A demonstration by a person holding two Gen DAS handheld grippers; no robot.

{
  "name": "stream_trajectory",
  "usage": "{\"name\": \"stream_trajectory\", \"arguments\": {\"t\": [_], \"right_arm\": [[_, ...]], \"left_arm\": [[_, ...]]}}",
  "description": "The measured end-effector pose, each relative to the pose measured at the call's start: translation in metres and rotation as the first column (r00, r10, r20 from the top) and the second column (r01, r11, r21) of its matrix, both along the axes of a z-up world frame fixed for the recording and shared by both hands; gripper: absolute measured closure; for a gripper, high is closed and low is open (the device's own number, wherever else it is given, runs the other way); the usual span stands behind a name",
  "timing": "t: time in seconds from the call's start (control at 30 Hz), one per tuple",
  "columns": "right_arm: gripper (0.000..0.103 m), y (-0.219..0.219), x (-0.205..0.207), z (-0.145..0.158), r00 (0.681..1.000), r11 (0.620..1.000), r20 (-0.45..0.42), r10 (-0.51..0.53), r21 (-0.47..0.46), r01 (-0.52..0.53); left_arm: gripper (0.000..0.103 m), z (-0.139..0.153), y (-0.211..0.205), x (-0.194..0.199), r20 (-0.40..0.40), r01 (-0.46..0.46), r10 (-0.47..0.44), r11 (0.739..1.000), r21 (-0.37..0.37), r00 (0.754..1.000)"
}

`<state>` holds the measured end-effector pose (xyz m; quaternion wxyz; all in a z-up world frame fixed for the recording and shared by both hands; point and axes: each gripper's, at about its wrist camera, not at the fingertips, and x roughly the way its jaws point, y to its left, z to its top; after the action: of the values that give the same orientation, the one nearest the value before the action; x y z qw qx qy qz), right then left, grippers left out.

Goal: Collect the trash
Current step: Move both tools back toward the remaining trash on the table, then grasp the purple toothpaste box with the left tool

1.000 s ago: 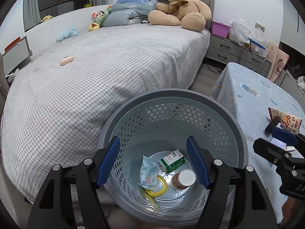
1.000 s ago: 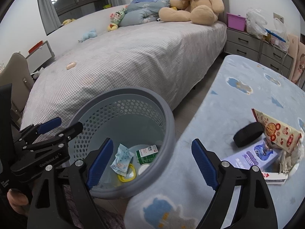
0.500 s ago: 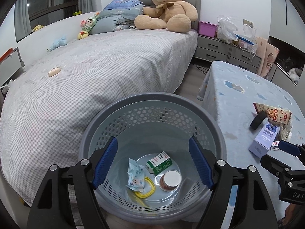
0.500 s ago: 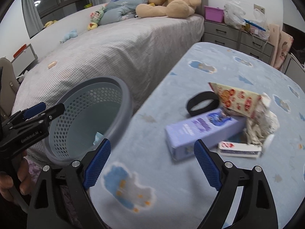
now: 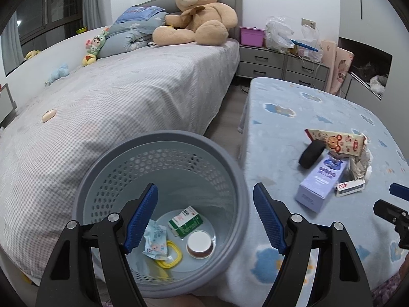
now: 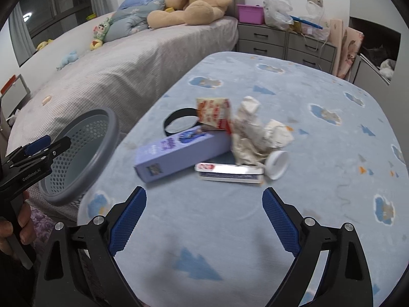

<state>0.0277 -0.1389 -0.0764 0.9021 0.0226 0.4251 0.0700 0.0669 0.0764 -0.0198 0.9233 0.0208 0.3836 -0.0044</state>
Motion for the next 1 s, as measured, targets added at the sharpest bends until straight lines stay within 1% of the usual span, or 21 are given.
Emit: {"name": "stream_trajectory", "arguments": {"t": [0.27, 0.4, 0.5, 0.67, 0.77, 0.83, 1.0], "right_arm": [[0.013, -0.037, 0.0, 0.003, 1.0, 1.0, -0.005, -0.03, -0.009, 0.03], [0.013, -0.053, 0.003, 0.001, 0.999, 0.999, -0.005, -0.05, 0.018, 0.05], [0.012, -0.064, 0.005, -0.001, 0.998, 0.997, -0.007, -0.061, 0.042, 0.061], [0.012, -0.081, 0.008, -0.005, 0.997, 0.993, -0.016, -0.079, 0.088, 0.08], [0.012, -0.09, 0.009, -0.006, 0.996, 0.988, -0.021, -0.091, 0.124, 0.093], [0.012, -0.094, 0.01, -0.008, 0.995, 0.985, -0.027, -0.094, 0.143, 0.097], [0.012, -0.098, 0.011, -0.009, 0.995, 0.984, -0.029, -0.093, 0.149, 0.096]], "left_arm": [[0.029, -0.006, -0.038, 0.006, -0.05, 0.1, -0.101, 0.995, -0.015, 0.994], [0.029, -0.009, -0.058, 0.013, -0.092, 0.167, -0.171, 0.985, -0.049, 0.981], [0.029, -0.011, -0.077, 0.019, -0.116, 0.228, -0.233, 0.972, -0.059, 0.965], [0.029, -0.015, -0.103, 0.031, -0.139, 0.312, -0.314, 0.949, -0.036, 0.939], [0.029, -0.02, -0.117, 0.04, -0.157, 0.35, -0.349, 0.937, -0.019, 0.924], [0.029, -0.023, -0.124, 0.047, -0.174, 0.375, -0.373, 0.927, -0.021, 0.911], [0.029, -0.033, -0.136, 0.061, -0.212, 0.42, -0.418, 0.907, -0.038, 0.883]]}}
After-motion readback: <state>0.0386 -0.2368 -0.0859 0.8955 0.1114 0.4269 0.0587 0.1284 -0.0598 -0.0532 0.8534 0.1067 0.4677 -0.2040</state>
